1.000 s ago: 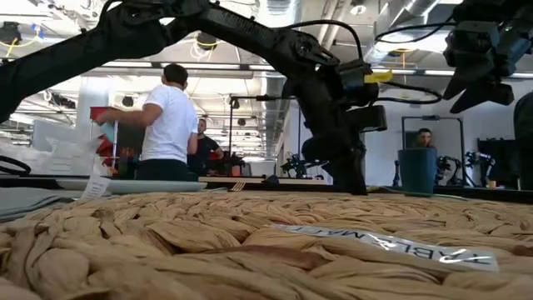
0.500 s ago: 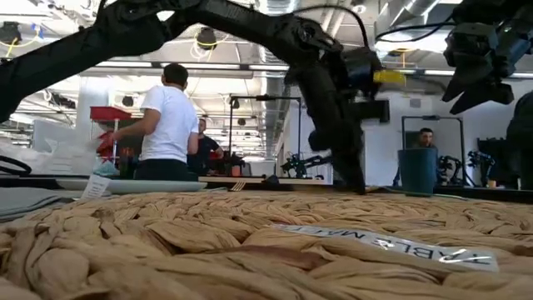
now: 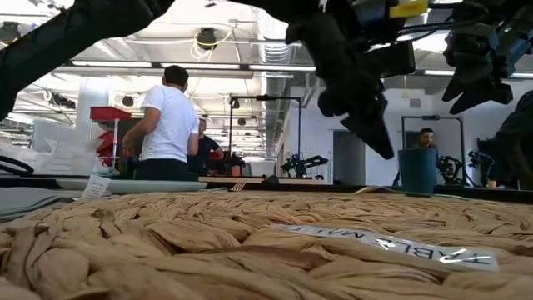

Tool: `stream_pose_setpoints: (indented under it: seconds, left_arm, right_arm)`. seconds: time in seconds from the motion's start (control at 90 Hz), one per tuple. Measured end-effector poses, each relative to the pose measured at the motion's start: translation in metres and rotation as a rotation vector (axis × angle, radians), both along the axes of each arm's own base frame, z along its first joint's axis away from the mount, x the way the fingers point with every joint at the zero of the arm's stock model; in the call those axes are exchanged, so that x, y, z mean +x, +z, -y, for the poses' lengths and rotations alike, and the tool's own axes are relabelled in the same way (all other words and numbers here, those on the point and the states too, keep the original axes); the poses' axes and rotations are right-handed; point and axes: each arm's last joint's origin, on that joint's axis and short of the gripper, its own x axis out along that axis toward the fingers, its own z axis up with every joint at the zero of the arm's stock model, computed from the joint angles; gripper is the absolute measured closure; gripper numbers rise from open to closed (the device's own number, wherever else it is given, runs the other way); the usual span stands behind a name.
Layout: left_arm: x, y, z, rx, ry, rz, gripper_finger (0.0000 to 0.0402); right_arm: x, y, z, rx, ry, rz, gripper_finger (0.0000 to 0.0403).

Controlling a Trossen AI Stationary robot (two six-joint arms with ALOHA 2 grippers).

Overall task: Set table place
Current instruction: Put the gold knife on the brown woven placemat

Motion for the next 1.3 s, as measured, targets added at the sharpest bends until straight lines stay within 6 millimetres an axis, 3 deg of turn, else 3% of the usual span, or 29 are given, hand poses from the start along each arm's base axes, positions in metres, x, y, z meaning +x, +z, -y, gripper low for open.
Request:
stream_pose_setpoints:
  seconds: [0.144, 0.3, 0.5, 0.667, 0.811, 1.022, 1.122, 1.3]
  left_arm:
    - [-0.001, -0.004, -0.020, -0.032, -0.082, 0.007, 0.0393]
    - [-0.002, -0.004, -0.030, -0.126, -0.147, 0.023, 0.0357]
    - [-0.007, -0.006, -0.052, -0.181, 0.045, -0.026, 0.0300]
    - [-0.025, 0.002, -0.069, -0.292, 0.105, -0.150, 0.0310]
    - [-0.047, 0.000, -0.077, -0.373, 0.105, -0.331, 0.0336]
    - [-0.060, 0.009, -0.066, -0.498, 0.055, -0.432, 0.0380]
    - [-0.059, 0.011, -0.053, -0.528, 0.014, -0.436, 0.0398]
    - [-0.064, 0.019, -0.039, -0.617, -0.029, -0.465, 0.0385]
  right_arm:
    - [0.000, 0.000, 0.000, 0.004, -0.004, 0.001, 0.0223]
    - [0.000, 0.000, 0.000, 0.017, -0.019, 0.006, 0.0223]
    - [0.006, -0.002, -0.004, 0.142, 0.037, 0.075, 0.0223]
    - [0.023, -0.021, -0.010, 0.218, 0.074, 0.131, 0.0231]
    - [0.044, -0.045, -0.020, 0.253, 0.090, 0.144, 0.0269]
    - [0.068, -0.073, -0.024, 0.251, 0.103, 0.099, 0.0390]
    - [0.079, -0.082, -0.019, 0.261, 0.083, 0.102, 0.0396]
    - [0.097, -0.103, -0.012, 0.308, 0.090, 0.022, 0.0402]
